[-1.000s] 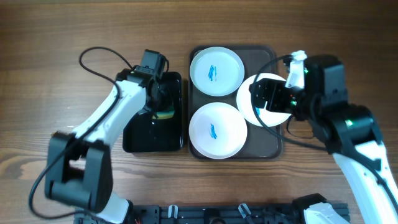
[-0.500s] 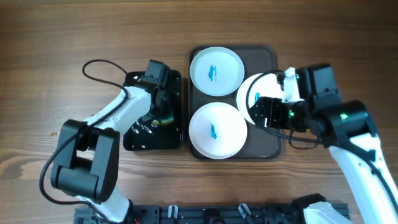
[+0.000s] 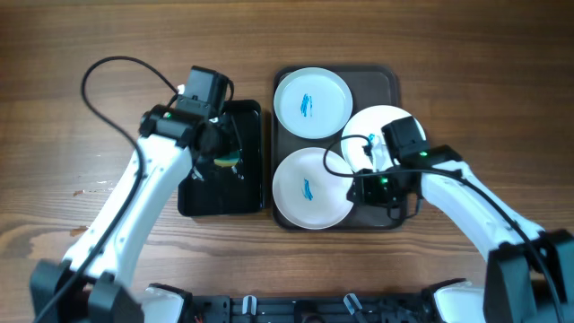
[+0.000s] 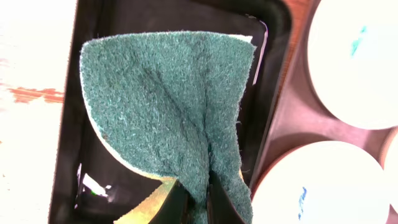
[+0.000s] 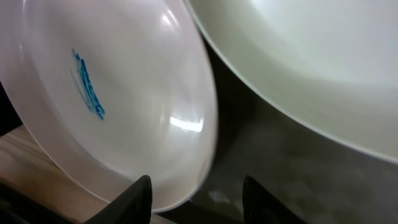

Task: Clean dirty plates on tray and stack at the side

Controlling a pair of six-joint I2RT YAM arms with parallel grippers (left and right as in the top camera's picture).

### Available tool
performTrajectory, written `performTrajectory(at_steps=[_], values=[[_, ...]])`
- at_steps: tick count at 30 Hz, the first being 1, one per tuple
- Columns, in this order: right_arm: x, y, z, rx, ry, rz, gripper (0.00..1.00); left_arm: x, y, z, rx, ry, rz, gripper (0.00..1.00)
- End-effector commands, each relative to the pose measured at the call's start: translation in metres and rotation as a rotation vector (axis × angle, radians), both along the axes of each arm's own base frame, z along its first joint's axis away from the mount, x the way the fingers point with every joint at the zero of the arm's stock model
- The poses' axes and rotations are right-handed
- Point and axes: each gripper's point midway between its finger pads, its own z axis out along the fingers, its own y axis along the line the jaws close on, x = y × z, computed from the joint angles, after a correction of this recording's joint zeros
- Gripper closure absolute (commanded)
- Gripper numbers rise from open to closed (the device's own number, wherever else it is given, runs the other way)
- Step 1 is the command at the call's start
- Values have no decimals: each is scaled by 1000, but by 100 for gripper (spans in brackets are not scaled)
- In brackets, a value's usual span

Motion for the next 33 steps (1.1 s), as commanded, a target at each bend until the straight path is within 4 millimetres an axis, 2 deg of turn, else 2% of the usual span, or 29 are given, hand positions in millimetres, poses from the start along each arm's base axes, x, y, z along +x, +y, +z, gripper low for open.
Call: performTrajectory(at_steps=[1, 2, 5, 7, 10, 12, 13, 16, 18, 19, 20, 22, 24, 25, 26, 28, 31, 33], values=[[-4, 15, -14, 16, 17, 52, 56, -4, -13, 32, -79, -74, -92, 96], [0, 15, -18, 1, 19, 27, 59, -7, -20, 32, -114, -62, -115, 96], [16, -9, -37, -159, 2, -118, 82, -14, -35, 31, -192, -28, -151, 96], [23, -17, -42, -205, -11, -168, 95, -13, -34, 31, -186, -30, -150, 96], [27, -14, -41, -187, -22, -181, 93, -7, -15, 25, -79, -50, -106, 96], [26, -14, -41, -188, -22, -180, 92, -9, -3, 5, -11, -19, -83, 96], [26, -14, -41, -188, -22, -180, 92, -11, -2, -11, -3, 7, -81, 96], [26, -14, -41, -188, -22, -180, 91, -16, -1, -75, 10, 72, -70, 96], [26, -14, -41, -188, -20, -179, 92, -20, 0, -105, 14, 114, -56, 96], [26, -14, -41, -188, -20, -180, 91, -20, 0, -112, 19, 127, -56, 96], [26, -14, -41, -188, -20, -180, 91, -19, -1, -117, 19, 132, -56, 89], [26, -14, -41, -188, -20, -180, 90, -15, -2, -114, 16, 119, -55, 70], [26, -14, -41, -188, -21, -180, 89, -12, -8, -95, -18, 119, -58, 48], [26, -14, -41, -188, -21, -180, 89, -12, -11, -88, -32, 123, -55, 44], [26, -14, -41, -188, -22, -180, 89, -14, -12, -78, -44, 137, -34, 42], [26, -14, -41, -187, -21, -180, 88, -22, -9, -77, -39, 170, -9, 41], [27, -14, -41, -187, -22, -180, 88, -29, -8, -86, -43, 213, 70, 51], [27, -14, -41, -187, -22, -180, 88, -30, -7, -100, -25, 227, 116, 52]])
